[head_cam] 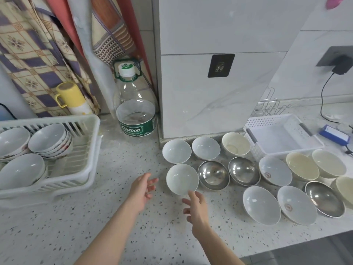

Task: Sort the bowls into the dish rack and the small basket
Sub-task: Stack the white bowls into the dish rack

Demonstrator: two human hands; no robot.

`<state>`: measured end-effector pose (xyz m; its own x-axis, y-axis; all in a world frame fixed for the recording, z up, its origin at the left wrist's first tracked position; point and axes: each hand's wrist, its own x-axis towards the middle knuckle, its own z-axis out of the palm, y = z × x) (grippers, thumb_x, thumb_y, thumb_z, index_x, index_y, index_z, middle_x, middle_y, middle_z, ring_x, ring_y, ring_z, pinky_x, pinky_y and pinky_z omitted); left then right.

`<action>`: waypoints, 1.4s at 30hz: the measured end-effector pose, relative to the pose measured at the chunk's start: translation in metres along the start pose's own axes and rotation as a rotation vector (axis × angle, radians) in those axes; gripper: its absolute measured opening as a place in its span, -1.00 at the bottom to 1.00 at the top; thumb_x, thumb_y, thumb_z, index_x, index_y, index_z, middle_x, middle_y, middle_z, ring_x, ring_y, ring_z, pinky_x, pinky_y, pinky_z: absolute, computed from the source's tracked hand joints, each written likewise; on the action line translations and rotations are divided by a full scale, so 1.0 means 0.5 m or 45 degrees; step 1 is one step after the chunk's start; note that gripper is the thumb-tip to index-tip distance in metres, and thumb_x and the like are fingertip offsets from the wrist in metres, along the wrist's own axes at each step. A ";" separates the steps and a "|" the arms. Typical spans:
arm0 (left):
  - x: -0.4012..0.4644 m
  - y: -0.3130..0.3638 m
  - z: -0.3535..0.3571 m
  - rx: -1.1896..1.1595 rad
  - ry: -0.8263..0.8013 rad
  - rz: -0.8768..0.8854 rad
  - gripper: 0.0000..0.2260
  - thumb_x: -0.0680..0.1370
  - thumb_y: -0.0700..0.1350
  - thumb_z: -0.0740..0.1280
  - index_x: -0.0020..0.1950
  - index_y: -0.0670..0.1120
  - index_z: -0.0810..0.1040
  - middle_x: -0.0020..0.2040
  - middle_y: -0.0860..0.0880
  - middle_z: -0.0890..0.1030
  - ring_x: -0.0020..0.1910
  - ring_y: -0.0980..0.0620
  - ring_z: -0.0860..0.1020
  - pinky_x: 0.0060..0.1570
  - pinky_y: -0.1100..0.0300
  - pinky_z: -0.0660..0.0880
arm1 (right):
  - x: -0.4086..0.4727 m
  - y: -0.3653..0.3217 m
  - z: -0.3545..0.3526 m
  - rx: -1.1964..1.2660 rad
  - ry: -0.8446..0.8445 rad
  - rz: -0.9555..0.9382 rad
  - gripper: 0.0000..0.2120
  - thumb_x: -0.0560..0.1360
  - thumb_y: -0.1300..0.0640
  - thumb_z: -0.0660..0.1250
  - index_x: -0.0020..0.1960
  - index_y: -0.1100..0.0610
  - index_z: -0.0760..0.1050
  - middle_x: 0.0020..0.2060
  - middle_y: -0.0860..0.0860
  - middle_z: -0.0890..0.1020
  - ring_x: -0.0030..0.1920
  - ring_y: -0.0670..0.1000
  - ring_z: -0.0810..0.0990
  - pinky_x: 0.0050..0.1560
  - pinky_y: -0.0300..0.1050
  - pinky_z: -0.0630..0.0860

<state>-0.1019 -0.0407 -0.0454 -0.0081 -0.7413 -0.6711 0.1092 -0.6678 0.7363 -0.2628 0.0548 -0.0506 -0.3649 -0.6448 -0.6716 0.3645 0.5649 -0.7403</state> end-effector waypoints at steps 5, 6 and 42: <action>0.040 0.043 0.017 0.160 0.024 -0.040 -0.88 0.60 -0.06 0.29 0.11 -0.04 0.49 -0.02 -0.06 0.68 -0.39 0.10 0.43 -0.60 0.30 0.18 | 0.023 -0.016 0.010 -0.018 -0.010 -0.034 -0.69 0.55 0.07 0.25 0.29 0.02 0.38 -0.02 0.12 0.66 -0.42 -0.03 0.47 -0.46 -0.22 0.36; 0.048 0.052 0.021 0.179 0.020 -0.041 -0.85 0.60 -0.05 0.29 0.13 -0.06 0.48 -0.02 -0.06 0.68 -0.39 0.10 0.42 -0.60 0.31 0.17 | 0.029 -0.018 0.011 -0.036 -0.001 -0.029 -0.69 0.55 0.12 0.24 0.29 0.05 0.39 -0.02 0.15 0.65 -0.40 -0.02 0.47 -0.46 -0.22 0.35; -0.057 0.099 -0.116 0.480 0.040 0.171 -0.78 0.54 -0.26 0.16 0.12 -0.15 0.51 -0.29 -0.12 0.72 -0.52 0.12 0.28 -0.57 0.32 0.16 | -0.079 -0.002 0.045 0.055 0.078 -0.152 -0.84 0.46 0.30 0.20 -0.02 0.25 0.52 -0.35 0.25 0.69 -0.57 -0.06 0.23 -0.56 -0.24 0.20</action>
<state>-0.0386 -0.0487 0.0053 0.0126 -0.8253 -0.5645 -0.2654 -0.5471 0.7939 -0.2292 0.0681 -0.0225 -0.4589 -0.6729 -0.5802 0.3514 0.4623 -0.8141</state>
